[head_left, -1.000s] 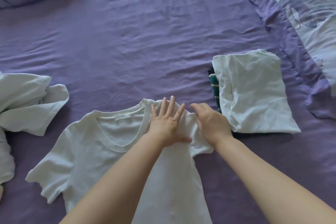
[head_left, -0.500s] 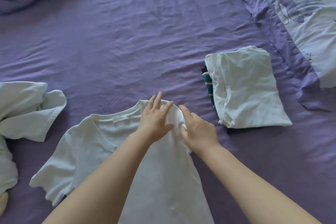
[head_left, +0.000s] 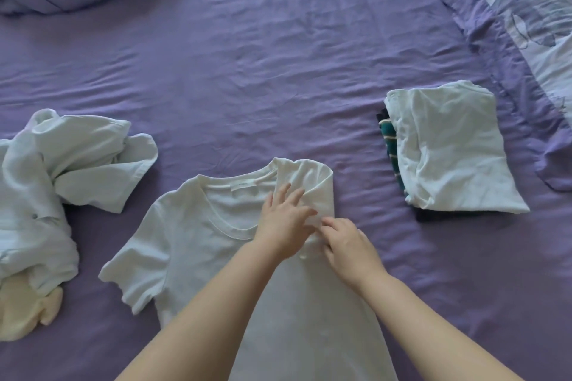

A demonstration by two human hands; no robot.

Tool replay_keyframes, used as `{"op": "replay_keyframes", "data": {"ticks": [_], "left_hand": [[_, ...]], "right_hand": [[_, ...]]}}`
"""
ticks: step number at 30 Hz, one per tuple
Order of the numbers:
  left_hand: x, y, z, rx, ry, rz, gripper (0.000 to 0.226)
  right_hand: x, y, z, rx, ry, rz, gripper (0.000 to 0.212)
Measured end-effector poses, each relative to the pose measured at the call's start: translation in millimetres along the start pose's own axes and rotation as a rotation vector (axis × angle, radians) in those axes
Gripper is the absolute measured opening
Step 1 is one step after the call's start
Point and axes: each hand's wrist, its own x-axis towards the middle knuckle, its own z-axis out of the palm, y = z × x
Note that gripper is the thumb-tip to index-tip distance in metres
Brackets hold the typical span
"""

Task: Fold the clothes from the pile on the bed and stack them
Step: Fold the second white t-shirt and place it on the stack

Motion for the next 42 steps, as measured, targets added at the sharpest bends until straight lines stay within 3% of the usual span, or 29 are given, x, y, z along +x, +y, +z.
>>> {"op": "replay_keyframes", "data": {"ticks": [5, 11, 14, 19, 23, 29, 32, 38, 42], "left_hand": [[-12, -2, 29, 0.127, -0.173, -0.095, 0.078], [-25, -12, 34, 0.049, -0.098, -0.118, 0.087], [-47, -38, 30, 0.008, -0.019, -0.201, 0.075], [-85, -99, 22, 0.022, 0.06, -0.449, 0.061], [-116, -148, 14, 0.04, 0.106, -0.683, 0.066], [-146, -191, 13, -0.177, 0.191, -0.915, 0.074], [-152, -206, 13, -0.163, 0.191, -0.934, 0.065], [-159, -233, 8, -0.161, 0.201, -0.839, 0.021], [-166, -237, 9, -0.539, 0.352, -0.736, 0.022]], "right_hand": [[-6, 5, 15, -0.06, 0.052, -0.002, 0.042], [-2, -6, 16, -0.139, 0.1, 0.0, 0.04], [1, -24, 17, -0.172, 0.164, -0.068, 0.035], [13, -70, 35, -0.226, 0.005, -0.2, 0.049], [27, -113, 55, -0.297, -0.116, -0.332, 0.054], [56, -168, 77, -0.373, -0.221, -0.404, 0.06], [74, -187, 83, -0.414, -0.235, -0.428, 0.059], [106, -213, 84, -0.426, -0.223, -0.395, 0.063], [115, -226, 88, -0.445, -0.221, -0.356, 0.063]]}}
